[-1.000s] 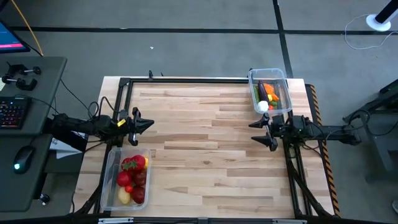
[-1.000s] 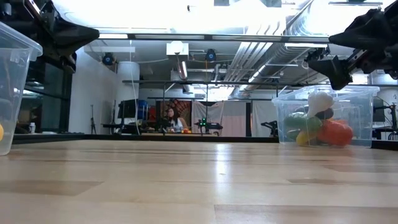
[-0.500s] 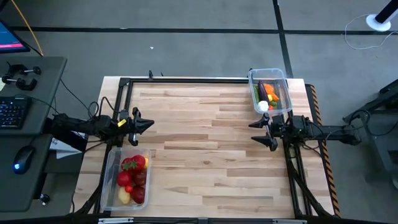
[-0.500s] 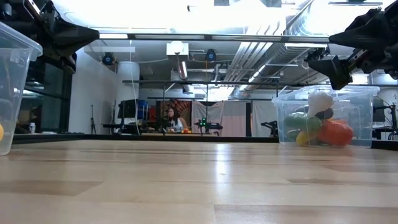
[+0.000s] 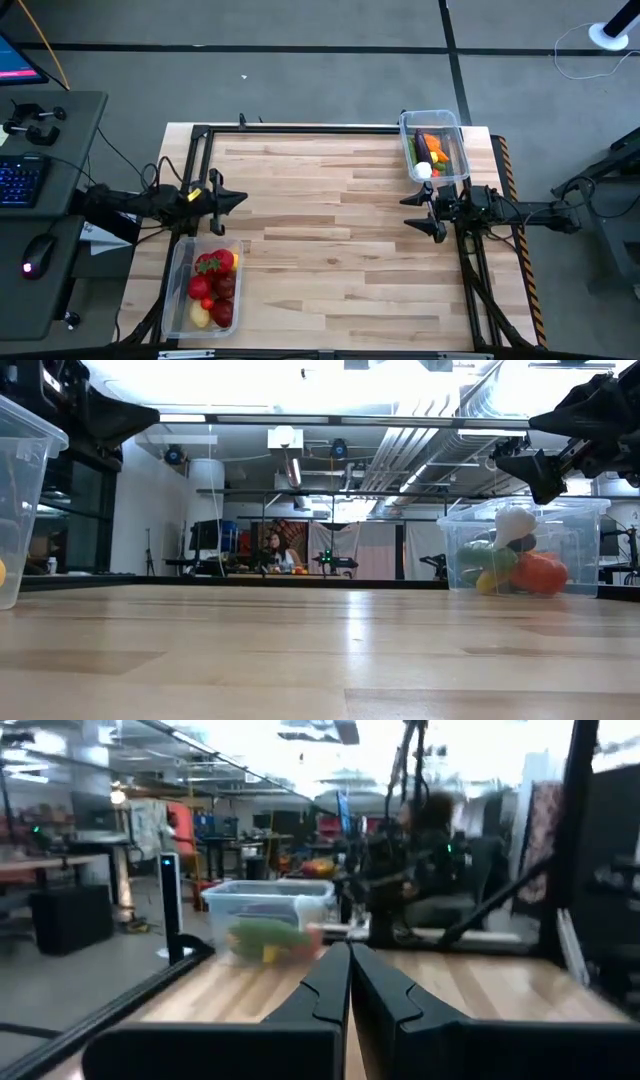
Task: Sort produce into baskets
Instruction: Return to Home Position
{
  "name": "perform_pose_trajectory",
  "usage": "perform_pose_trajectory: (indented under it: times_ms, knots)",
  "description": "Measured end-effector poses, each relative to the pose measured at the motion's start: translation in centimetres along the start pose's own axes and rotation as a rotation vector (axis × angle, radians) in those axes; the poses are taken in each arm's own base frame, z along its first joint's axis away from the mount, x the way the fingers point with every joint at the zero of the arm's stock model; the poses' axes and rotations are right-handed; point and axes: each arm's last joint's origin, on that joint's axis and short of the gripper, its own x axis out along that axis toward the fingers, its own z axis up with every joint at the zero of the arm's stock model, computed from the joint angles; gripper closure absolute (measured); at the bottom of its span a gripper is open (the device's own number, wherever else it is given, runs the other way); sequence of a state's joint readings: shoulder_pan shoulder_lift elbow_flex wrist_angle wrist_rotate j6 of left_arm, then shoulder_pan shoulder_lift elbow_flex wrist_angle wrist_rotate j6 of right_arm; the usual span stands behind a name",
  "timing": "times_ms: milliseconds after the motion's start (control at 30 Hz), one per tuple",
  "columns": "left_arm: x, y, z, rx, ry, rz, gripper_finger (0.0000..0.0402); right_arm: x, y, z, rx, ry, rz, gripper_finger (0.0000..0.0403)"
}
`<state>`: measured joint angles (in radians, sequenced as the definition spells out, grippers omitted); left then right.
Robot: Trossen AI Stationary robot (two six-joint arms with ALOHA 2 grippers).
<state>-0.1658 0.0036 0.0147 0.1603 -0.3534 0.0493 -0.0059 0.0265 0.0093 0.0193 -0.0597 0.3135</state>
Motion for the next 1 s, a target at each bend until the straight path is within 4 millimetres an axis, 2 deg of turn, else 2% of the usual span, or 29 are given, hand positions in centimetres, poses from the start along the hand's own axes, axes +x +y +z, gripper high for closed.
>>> perform_pose_trajectory:
  times_ms: [67,267,533,1000]
  knots:
    - [0.0,0.1,-0.2,0.025,0.018,-0.023,0.0401,0.0,0.0,0.0,0.0,0.0,0.0,0.0086]
    - [0.1,0.4,-1.3,-0.07,0.123,-0.077,0.0401,0.0,0.0,0.0,0.0,0.0,0.0,0.0086]
    - [0.2,0.7,-1.5,-0.036,0.143,-0.139,0.0401,0.0,0.0,0.0,0.0,0.0,0.0,0.0086]
    - [0.2,0.7,-1.5,-0.105,0.15,-0.134,0.0401,0.0,0.0,0.0,0.0,0.0,0.0,0.0086]
